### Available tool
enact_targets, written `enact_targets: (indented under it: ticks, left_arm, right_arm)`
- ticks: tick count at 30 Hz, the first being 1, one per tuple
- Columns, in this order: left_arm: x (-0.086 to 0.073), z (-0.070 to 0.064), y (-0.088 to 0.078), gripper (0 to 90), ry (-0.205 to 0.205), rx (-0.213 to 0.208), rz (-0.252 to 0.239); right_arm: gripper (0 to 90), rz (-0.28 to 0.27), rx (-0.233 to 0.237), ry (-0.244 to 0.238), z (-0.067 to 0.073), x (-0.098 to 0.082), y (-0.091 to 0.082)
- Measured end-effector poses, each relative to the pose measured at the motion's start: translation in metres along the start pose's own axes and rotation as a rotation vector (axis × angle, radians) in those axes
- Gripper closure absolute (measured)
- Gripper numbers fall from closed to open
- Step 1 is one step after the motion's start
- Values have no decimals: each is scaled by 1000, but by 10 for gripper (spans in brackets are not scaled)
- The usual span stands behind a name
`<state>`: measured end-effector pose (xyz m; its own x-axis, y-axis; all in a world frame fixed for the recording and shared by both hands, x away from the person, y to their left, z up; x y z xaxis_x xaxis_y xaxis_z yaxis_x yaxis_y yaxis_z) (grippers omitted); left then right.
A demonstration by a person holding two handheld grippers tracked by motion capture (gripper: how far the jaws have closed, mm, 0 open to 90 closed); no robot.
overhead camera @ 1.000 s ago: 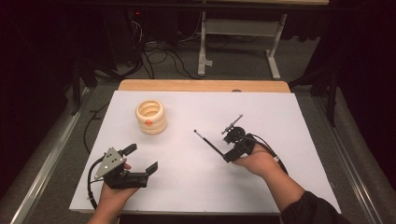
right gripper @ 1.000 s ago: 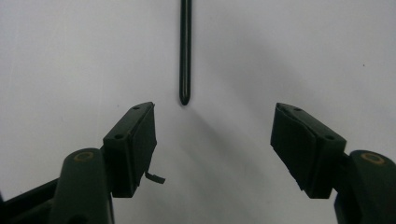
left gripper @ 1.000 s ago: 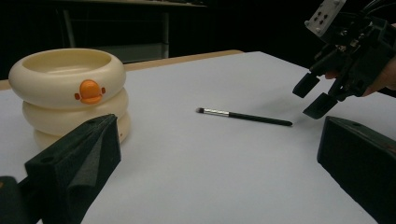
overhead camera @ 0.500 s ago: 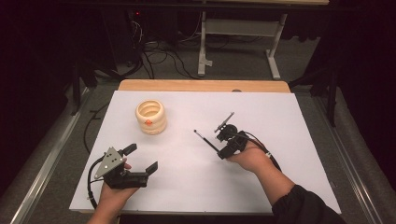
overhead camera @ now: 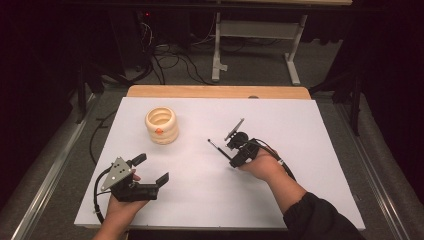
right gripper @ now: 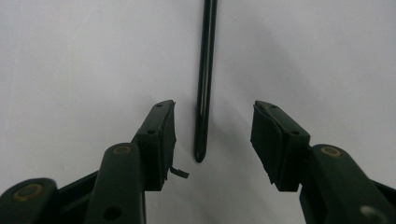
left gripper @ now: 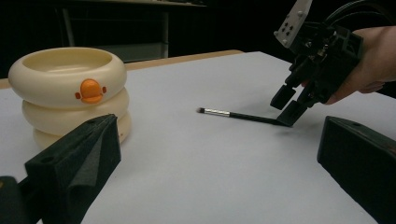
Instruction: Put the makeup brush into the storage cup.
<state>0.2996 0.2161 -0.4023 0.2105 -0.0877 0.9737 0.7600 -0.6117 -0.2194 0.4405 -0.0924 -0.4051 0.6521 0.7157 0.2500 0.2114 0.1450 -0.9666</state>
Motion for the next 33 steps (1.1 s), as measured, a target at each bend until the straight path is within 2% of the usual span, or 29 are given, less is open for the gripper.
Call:
enact_targets:
  ticks: [3, 6, 14, 19, 29, 31, 33]
  left_arm:
    - [0, 0, 0, 1, 0, -1, 1]
    - [0, 0, 0, 1, -1, -1, 0]
    - [0, 0, 1, 1, 4, -4, 3]
    - [0, 0, 1, 1, 1, -5, 2]
    - [0, 0, 1, 1, 4, -5, 2]
    - [0, 0, 1, 1, 2, -6, 1]
    - [0, 0, 1, 1, 3, -6, 1]
  right_arm:
    - [546, -3, -5, -27, -2, 2, 2]
    - [604, -6, -10, -24, -1, 4, 3]
    - [687, 10, -2, -35, 1, 7, 5]
    - [708, 17, -10, -44, 0, 7, 6]
    - [772, 37, -3, -33, 4, 7, 8]
    - [792, 39, -8, -51, 4, 8, 11]
    - [805, 39, -7, -45, 5, 8, 11]
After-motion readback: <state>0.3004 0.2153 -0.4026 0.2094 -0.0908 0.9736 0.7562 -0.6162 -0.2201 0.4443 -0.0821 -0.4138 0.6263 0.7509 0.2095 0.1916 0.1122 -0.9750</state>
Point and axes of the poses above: each handheld gripper's, and its own axes: y roughly forward along the jaws, x roughly out of its top, z roughly to its left, the point moved 2 cm from there along y, roughly forward along the jaws, and after that the axes turned 3 degrees about y, right-handed, at the moved point
